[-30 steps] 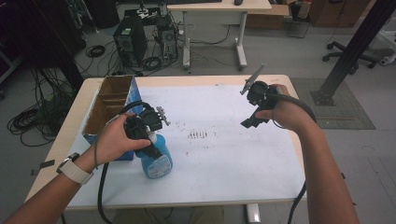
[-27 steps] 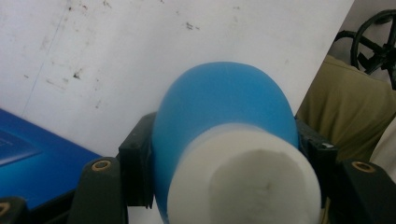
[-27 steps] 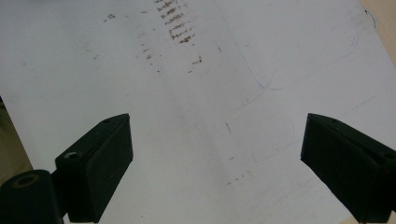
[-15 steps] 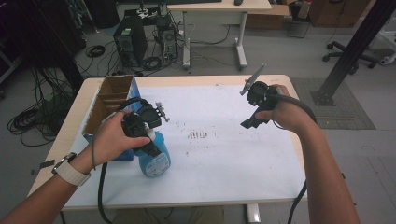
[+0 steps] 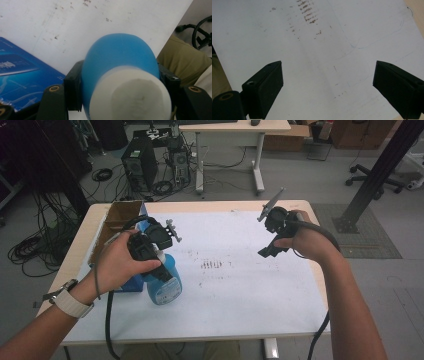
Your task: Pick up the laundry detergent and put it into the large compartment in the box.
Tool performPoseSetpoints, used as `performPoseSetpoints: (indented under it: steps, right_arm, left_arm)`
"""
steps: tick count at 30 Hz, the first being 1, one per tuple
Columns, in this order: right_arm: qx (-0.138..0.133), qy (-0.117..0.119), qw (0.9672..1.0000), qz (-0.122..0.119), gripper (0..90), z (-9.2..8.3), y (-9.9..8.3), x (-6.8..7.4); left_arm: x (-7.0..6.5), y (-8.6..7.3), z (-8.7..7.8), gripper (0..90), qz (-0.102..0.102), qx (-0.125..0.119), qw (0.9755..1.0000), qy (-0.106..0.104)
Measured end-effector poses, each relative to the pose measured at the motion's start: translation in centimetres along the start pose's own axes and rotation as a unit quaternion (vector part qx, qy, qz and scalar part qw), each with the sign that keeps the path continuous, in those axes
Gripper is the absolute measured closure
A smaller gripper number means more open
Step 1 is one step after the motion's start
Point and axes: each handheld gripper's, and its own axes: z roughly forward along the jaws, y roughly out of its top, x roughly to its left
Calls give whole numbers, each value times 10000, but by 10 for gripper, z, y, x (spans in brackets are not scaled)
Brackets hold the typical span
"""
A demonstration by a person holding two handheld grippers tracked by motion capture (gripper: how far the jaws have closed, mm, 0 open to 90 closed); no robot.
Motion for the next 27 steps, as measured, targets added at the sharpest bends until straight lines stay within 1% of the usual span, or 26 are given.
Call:
performPoseSetpoints:
  steps: [3, 7, 12, 15, 18, 23, 27]
  right_arm:
    - [-1, -5, 10000, -6, 92, -1, 0, 0]
    - [4, -15, 10000, -5, 92, -2, 0, 1]
    - [-16, -21, 10000, -3, 92, -3, -1, 2]
    - [-27, -33, 10000, 8, 92, -4, -2, 2]
    - [-36, -33, 10000, 3, 92, -4, -2, 2]
    - [-43, -29, 10000, -2, 92, -5, -1, 3]
    - [-58, -37, 10000, -4, 92, -5, -1, 3]
  left_arm:
    - [-1, 2, -8, 375, -56, -25, 10000, 32]
    - [-1, 3, -17, 375, -186, -34, 9998, -9]
    - [-1, 5, -28, 375, -366, -28, 9993, 71]
    - [0, 5, -34, 375, -430, -28, 9990, 95]
    - [-1, 6, -39, 375, -466, -15, 9988, 113]
    - [2, 8, -45, 376, -639, -25, 9979, 64]
    - [2, 9, -51, 375, -692, -15, 9976, 79]
